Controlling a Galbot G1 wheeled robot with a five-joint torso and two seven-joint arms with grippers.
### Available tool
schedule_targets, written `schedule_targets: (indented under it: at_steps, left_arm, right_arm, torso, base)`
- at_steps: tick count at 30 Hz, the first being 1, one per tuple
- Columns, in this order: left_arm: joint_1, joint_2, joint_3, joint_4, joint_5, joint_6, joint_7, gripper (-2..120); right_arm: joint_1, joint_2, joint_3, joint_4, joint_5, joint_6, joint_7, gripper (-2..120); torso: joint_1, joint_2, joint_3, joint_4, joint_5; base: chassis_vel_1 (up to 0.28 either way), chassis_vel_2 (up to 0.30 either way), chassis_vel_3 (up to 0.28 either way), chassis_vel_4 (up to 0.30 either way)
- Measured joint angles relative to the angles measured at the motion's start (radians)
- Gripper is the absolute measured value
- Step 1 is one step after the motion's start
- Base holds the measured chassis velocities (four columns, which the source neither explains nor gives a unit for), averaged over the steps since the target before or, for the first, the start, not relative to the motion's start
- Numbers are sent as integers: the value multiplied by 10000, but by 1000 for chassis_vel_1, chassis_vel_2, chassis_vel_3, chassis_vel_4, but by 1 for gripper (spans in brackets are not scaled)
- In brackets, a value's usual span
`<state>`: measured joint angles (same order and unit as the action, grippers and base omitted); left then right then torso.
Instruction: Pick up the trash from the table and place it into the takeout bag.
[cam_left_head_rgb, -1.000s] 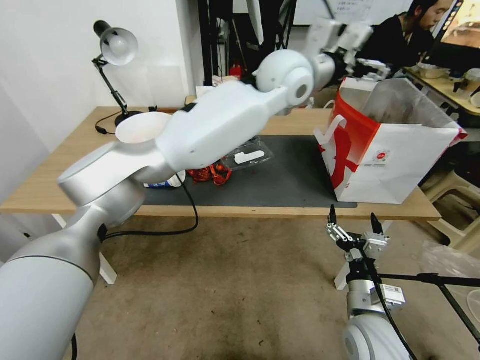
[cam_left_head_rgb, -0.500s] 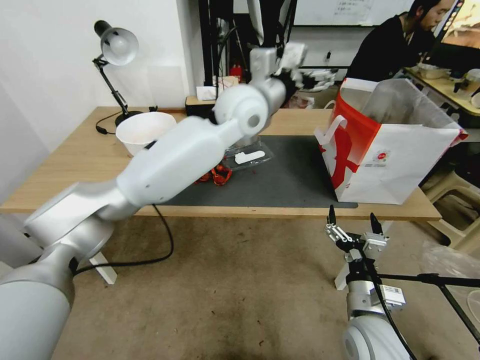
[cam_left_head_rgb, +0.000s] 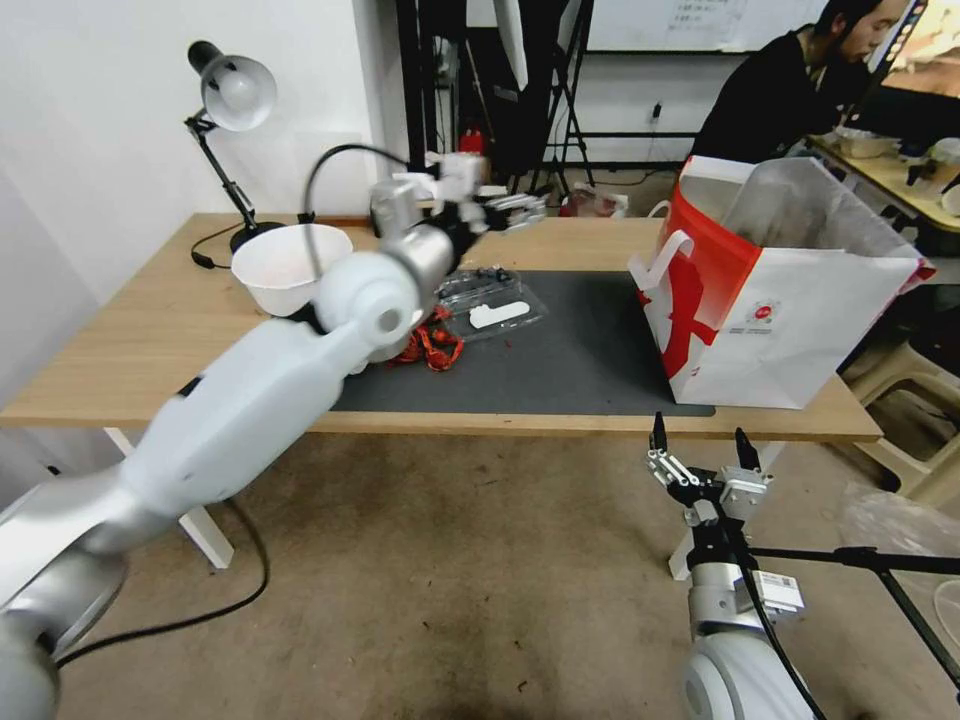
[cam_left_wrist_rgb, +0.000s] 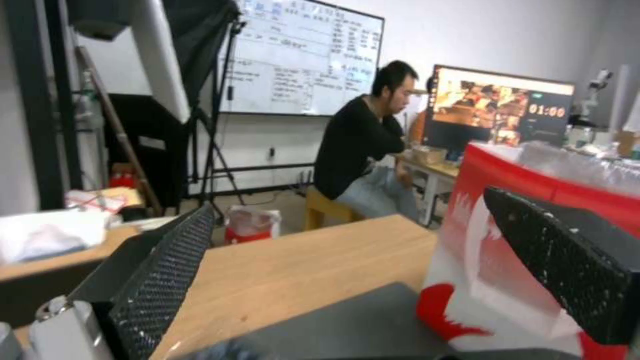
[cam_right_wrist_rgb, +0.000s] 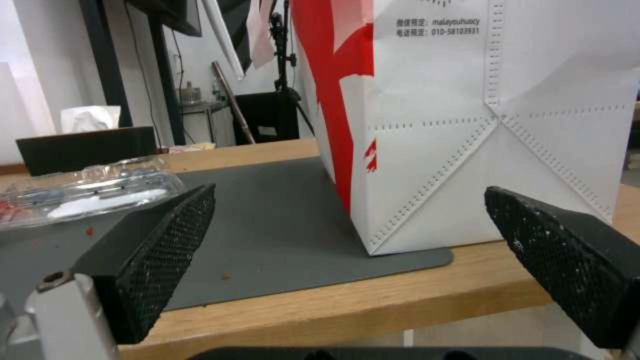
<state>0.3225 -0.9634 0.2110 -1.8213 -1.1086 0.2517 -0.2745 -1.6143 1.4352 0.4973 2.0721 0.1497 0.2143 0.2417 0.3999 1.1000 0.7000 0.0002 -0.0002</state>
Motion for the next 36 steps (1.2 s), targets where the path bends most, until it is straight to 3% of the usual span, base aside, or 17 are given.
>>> schedule_targets:
  at_steps: [5,18,25,28,36]
  left_arm:
    - [1045,285,-570,-381,561,-146,259,100]
    - [4643,895,-3035,-1520,2438,-886,1240,100]
    - [6245,749,-3960,-1874,3491,-1452,1412,100]
    - [7484,535,-4693,-2131,4329,-1738,1736,100]
    - [9255,3,-5394,-2365,5504,-2402,1937,100]
  right_arm:
    - [12,7,-24,-14,-17,6,-2,100]
    - [33,-8,-132,-116,-95,51,-14,100]
    - [39,-7,-170,-193,-197,126,-41,100]
    - [24,-46,-181,-200,-198,176,-84,100]
    - [5,-52,-187,-195,-195,223,-123,100]
  torso:
    - [0,0,0,-3,2]
    - [0,0,-1,-1,2]
    - [1,0,-1,-4,1]
    - [1,0,-2,-4,3]
    - [1,0,-1,-2,1]
  base:
    - [0,0,0,0]
    - [0,0,0,0]
    - [0,0,0,0]
    - [0,0,0,0]
    - [0,0,0,0]
